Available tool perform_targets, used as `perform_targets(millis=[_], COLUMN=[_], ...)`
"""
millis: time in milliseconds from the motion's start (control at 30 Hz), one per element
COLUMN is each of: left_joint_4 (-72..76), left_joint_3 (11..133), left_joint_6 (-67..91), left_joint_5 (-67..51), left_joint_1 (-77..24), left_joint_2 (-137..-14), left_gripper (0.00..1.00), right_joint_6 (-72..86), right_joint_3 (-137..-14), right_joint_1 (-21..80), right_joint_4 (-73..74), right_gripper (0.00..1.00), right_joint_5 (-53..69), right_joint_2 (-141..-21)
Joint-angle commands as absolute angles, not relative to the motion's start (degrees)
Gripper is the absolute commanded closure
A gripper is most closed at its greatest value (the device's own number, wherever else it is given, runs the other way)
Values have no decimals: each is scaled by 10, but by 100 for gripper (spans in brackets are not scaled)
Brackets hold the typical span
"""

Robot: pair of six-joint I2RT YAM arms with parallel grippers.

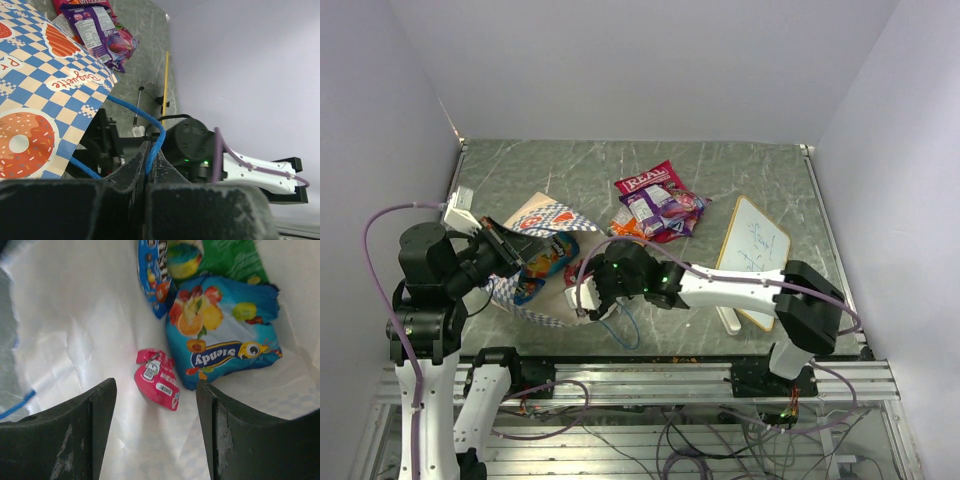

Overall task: Take the snacks out of the paper bag
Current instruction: Take out the snack from the paper bag.

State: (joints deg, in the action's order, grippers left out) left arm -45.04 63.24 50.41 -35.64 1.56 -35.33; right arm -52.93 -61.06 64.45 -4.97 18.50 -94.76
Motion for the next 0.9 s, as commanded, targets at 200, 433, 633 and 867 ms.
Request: perform_targets(millis=[200, 433, 633, 867], left_joint_4=[-417, -415, -425, -438], left_joint_3=[624, 617, 622, 612], left_joint_6=[521, 519, 503, 501], left_joint_5=[-395, -399, -396, -395], left_joint_1=[16, 15, 15, 15], left_joint_2=[-331, -329, -333, -325], left_gripper=[93, 93, 93, 93], right_joint_6=[-582, -547, -541, -543], right_joint_3=[-666, -724, -744, -770], right_joint_1=[645, 646, 645, 646], right_joint_4=[-63, -71, -69, -52], right_gripper=[35, 40, 53, 80], right_joint_5=[95, 91, 71, 73], right_joint_2=[-1071, -1145, -1181, -1189])
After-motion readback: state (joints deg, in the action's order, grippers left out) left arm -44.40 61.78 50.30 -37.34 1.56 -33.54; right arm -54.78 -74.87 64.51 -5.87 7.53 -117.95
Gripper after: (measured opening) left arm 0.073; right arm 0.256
